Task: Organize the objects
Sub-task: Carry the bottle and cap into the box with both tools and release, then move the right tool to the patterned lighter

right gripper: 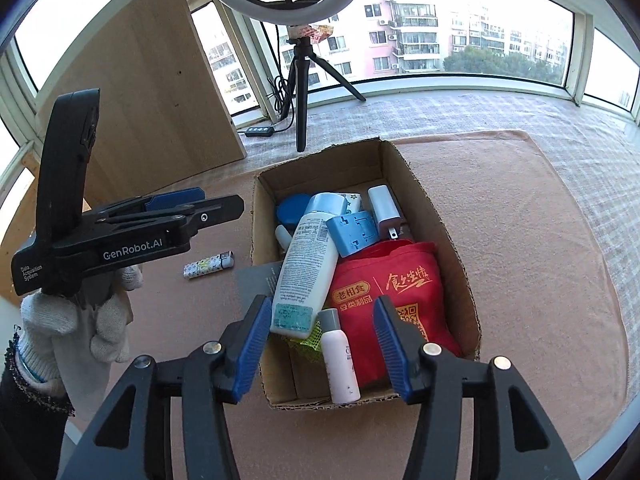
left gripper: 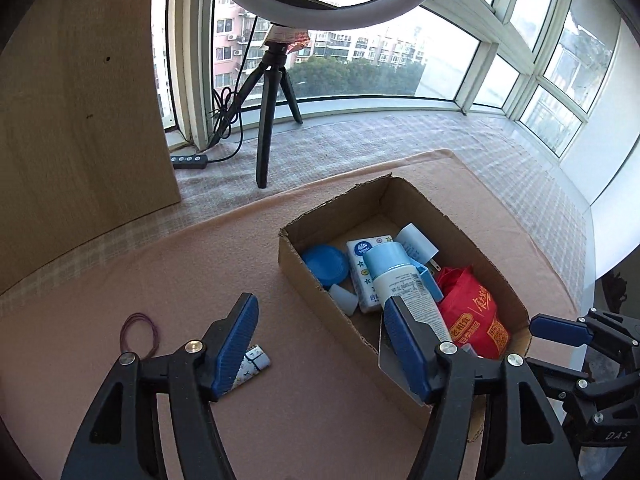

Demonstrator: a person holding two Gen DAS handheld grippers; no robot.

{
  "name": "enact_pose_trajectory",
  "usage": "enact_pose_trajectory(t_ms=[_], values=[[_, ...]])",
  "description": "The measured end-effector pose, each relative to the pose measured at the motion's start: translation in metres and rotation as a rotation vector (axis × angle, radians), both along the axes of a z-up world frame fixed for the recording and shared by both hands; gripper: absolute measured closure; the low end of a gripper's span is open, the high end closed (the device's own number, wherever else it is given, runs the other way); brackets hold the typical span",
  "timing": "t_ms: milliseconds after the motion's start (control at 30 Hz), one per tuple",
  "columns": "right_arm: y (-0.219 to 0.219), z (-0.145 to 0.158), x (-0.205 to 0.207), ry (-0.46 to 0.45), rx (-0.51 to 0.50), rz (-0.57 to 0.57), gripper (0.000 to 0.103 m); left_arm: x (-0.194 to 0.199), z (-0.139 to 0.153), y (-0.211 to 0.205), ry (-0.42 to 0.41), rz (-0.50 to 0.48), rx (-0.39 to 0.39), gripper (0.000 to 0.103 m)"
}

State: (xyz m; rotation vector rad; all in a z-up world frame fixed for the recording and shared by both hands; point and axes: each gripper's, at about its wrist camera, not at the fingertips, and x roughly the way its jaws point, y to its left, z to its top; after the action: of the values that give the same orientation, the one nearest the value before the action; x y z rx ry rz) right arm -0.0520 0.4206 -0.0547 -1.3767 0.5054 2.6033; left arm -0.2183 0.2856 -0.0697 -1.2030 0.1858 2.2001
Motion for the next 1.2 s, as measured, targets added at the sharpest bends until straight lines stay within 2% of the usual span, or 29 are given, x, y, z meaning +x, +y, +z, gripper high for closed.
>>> enact_pose_trajectory(t_ms=[233, 367, 500, 700, 867, 1200], values=[[-0.040, 0.003, -0.007, 0.024, -0.032, 0.062, 0.054, -0.015, -0.005, -0.072, 0.021, 0.115, -0.086, 0.034], [-0.072, -0.002, -0.021, 0.012, -0.062, 0.119, 0.054, -0.037, -0.022, -0.118, -0.038, 0.220, -0.109, 0.034], [-0.099, -0.014, -0.044, -0.028, -0.092, 0.152, 0.054, -0.054, -0.037, -0.148, -0.092, 0.262, -0.113, 0.034], [-0.115, -0.034, -0.098, -0.080, -0.174, 0.182, 0.054, -0.083, -0.049, -0.169, -0.153, 0.307, -0.075, 0.034], [-0.117, -0.057, -0.149, -0.138, -0.234, 0.184, 0.054, -0.095, -0.054, -0.178, -0.167, 0.337, -0.054, 0.035], [-0.134, -0.105, -0.214, -0.300, -0.126, 0.203, 0.054, -0.109, -0.063, -0.183, -0.159, 0.331, -0.063, 0.035]])
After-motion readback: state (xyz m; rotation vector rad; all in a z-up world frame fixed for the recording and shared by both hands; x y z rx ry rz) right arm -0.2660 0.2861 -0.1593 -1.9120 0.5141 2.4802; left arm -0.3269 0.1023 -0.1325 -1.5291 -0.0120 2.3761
